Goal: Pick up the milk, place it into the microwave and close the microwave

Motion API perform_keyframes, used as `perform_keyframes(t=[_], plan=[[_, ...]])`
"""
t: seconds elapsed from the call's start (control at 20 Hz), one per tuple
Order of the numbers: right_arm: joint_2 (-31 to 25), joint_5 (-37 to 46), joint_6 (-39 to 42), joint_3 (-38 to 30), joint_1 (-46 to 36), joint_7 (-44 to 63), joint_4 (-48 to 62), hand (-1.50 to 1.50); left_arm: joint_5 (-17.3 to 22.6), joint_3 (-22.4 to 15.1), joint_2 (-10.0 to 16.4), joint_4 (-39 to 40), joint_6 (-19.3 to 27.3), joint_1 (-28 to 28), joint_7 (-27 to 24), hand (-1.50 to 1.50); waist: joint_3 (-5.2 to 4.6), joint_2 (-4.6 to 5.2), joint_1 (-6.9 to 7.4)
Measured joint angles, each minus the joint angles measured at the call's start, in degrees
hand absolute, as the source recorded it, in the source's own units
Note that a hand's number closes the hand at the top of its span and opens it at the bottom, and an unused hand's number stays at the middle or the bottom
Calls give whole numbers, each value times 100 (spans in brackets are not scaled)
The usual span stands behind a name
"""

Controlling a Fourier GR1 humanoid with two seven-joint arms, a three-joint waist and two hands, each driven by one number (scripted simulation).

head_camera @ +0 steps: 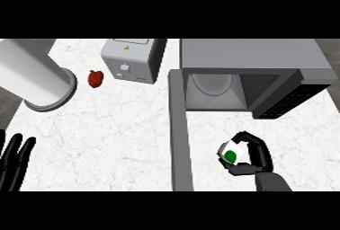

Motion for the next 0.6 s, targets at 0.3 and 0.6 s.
perform_keyframes(t=[0.3,0.6], plan=[[86,-36,127,319,759,165,-1098,150,121,59,15,-163,-50,178,78,-150,-3,-17,-57],[261,-138,93,650,1637,690,-2749,150,373,344,46,-55,-184,274,-24,-150,-3,-14,-62]])
